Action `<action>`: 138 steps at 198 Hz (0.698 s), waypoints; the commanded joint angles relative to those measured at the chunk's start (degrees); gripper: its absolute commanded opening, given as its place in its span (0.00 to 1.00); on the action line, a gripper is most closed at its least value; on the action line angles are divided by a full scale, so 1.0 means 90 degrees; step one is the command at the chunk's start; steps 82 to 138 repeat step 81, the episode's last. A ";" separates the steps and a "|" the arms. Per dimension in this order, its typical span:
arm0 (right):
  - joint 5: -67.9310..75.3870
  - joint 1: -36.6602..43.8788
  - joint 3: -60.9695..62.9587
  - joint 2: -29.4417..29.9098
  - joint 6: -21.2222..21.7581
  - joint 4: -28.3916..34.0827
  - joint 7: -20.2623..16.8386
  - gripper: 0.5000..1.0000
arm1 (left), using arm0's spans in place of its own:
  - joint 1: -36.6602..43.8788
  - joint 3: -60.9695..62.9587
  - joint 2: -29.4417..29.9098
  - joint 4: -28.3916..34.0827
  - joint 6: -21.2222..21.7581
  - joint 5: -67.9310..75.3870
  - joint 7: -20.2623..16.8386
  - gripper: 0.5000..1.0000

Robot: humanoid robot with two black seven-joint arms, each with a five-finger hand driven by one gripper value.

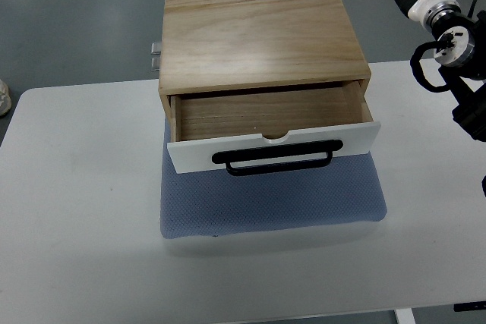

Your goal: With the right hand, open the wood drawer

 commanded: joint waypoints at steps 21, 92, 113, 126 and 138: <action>0.0000 -0.0240 0.0411 0.0245 -0.0007 0.0000 0.0019 0.89 | 0.0001 0.0000 0.0000 0.0000 0.0001 0.0000 0.0000 1.00; 0.0000 -0.0572 0.0635 0.0372 0.0003 -0.0078 0.0205 0.89 | 0.0001 0.0000 0.0000 0.0000 0.0001 0.0000 0.0000 1.00; 0.0000 -0.0572 0.0635 0.0372 0.0003 -0.0078 0.0205 0.89 | 0.0001 0.0000 0.0000 0.0000 0.0001 0.0000 0.0000 1.00; 0.0000 -0.0572 0.0635 0.0372 0.0003 -0.0078 0.0205 0.89 | 0.0001 0.0000 0.0000 0.0000 0.0001 0.0000 0.0000 1.00; 0.0000 -0.0572 0.0635 0.0372 0.0003 -0.0078 0.0205 0.89 | 0.0001 0.0000 0.0000 0.0000 0.0001 0.0000 0.0000 1.00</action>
